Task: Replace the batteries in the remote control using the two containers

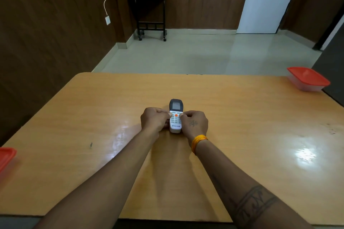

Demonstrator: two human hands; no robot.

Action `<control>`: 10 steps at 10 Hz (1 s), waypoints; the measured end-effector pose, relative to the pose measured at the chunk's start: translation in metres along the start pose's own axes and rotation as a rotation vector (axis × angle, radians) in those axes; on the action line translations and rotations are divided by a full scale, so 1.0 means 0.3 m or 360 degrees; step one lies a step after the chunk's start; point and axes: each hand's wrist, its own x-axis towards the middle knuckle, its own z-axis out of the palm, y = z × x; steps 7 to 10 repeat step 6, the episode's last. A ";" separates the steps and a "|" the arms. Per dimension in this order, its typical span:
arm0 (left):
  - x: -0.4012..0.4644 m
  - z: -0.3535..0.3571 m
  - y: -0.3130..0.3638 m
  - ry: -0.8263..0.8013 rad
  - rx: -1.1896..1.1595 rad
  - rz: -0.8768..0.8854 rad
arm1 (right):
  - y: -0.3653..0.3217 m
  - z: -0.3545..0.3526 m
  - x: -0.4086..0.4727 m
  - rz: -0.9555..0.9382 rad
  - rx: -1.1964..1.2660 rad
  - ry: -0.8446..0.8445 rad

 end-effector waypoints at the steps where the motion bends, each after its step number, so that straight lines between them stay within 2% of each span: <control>1: 0.022 -0.006 -0.009 0.0027 0.0007 -0.0009 | -0.003 0.024 0.008 -0.0037 -0.0106 0.0039; 3: 0.025 -0.010 -0.021 0.0092 0.0152 0.0072 | 0.006 0.028 -0.004 -0.0112 -0.0131 0.0082; 5: 0.004 -0.021 -0.020 0.0022 0.0112 0.0101 | 0.015 0.027 -0.016 -0.0146 -0.0095 0.0069; 6: -0.004 -0.034 -0.012 0.0020 0.0055 0.0145 | 0.008 0.012 -0.023 -0.0099 -0.0009 0.0203; 10: -0.004 -0.034 -0.012 0.0020 0.0055 0.0145 | 0.008 0.012 -0.023 -0.0099 -0.0009 0.0203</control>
